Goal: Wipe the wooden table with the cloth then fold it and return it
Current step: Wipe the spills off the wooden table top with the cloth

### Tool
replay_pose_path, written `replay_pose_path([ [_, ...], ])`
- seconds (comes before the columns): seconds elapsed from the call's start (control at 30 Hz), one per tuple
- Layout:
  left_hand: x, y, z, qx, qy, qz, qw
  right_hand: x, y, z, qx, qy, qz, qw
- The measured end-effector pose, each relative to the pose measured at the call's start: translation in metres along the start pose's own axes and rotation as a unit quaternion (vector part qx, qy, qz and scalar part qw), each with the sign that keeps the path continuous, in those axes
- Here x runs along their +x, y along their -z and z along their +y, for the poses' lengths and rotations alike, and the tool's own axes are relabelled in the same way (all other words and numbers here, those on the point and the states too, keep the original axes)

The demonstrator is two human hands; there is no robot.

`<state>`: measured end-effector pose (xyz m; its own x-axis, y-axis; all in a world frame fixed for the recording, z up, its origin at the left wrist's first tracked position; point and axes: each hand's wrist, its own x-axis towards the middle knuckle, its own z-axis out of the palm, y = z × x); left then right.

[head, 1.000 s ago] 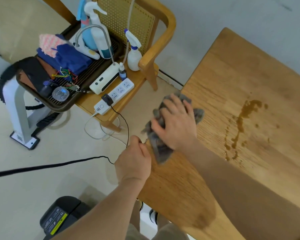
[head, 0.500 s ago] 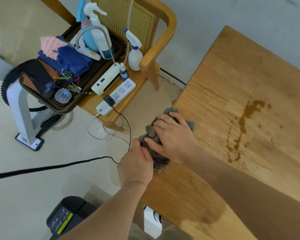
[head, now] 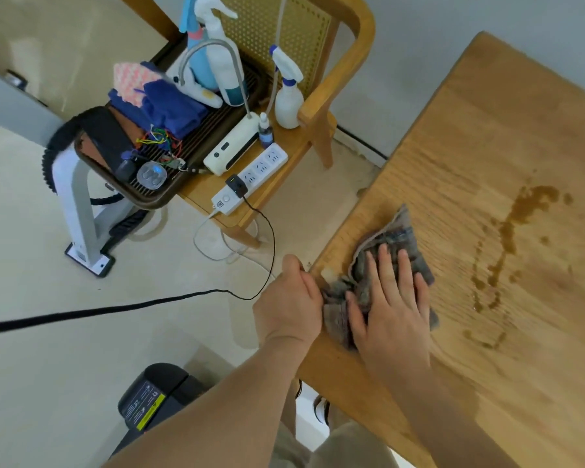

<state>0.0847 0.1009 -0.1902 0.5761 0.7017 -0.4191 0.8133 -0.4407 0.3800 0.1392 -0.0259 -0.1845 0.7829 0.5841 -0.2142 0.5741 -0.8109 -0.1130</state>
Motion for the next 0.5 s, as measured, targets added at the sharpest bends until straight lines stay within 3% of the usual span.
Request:
replay_pose_path([
  [0.17, -0.002, -0.003, -0.003, -0.004, -0.012, 0.018, 1.0, 0.003, 0.027, -0.009, 0.072, -0.059, -0.022, 0.995],
  [0.3, -0.003, -0.003, -0.002, 0.002, 0.001, 0.025, 1.0, 0.052, 0.031, -0.024, 0.136, -0.081, 0.08, 0.984],
  [0.5, -0.009, -0.001, 0.004, 0.012, -0.017, 0.07, 0.997, 0.013, -0.003, -0.005, 0.073, 0.083, 0.025, 0.994],
])
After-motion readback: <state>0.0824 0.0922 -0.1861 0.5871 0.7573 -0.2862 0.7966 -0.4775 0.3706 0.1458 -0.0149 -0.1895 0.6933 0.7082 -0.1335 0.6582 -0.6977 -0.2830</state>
